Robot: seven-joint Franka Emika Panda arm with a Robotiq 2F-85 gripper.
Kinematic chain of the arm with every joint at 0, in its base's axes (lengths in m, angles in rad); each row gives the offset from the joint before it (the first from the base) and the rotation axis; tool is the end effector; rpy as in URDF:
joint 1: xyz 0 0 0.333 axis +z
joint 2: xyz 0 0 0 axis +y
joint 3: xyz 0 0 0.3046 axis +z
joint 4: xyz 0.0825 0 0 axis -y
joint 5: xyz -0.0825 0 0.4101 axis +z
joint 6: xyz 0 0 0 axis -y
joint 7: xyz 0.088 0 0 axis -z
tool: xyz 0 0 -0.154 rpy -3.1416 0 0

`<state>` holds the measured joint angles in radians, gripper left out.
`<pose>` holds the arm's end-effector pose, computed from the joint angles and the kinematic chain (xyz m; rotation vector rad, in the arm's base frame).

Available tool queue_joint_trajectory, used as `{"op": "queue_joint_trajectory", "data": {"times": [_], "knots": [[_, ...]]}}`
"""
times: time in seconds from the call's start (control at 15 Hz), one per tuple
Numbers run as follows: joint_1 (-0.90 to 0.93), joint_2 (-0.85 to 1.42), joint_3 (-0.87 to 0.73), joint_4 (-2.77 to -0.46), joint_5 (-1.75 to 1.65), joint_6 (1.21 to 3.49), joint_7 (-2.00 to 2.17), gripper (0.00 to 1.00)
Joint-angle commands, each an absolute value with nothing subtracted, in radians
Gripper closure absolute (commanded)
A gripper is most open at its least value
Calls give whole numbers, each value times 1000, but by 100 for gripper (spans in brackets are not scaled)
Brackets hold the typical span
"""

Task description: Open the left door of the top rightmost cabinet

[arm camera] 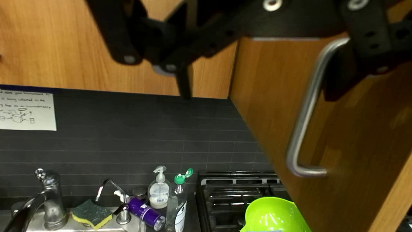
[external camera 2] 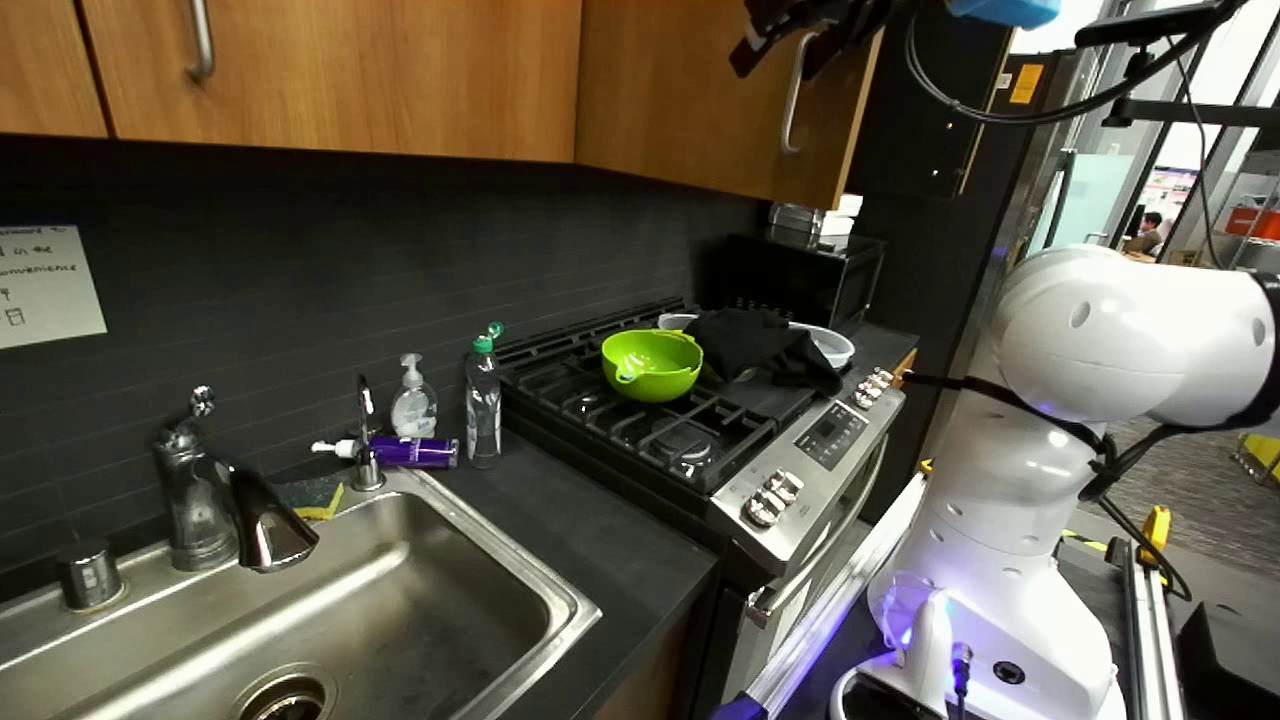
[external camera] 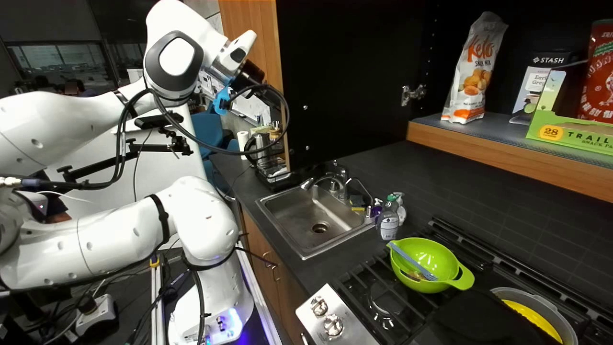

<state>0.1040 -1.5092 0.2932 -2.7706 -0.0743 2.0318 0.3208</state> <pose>0.2277 0.0951 0.5792 2.7193 -0.0985 1.1876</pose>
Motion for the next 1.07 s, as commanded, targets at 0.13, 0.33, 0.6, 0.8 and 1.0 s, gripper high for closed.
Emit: {"op": "queue_joint_trajectory", "data": {"times": [0.13, 0.33, 0.6, 0.8, 1.0], "knots": [[128, -1509, 274, -2770, -89, 2017, 332, 0], [182, -1506, 269, -2751, -72, 1968, 368, 0], [269, -1489, 266, -2726, -80, 1898, 427, 0], [357, -1471, 277, -2711, -111, 1854, 516, 0], [514, -1469, 326, -2693, -79, 1742, 657, 0]]}}
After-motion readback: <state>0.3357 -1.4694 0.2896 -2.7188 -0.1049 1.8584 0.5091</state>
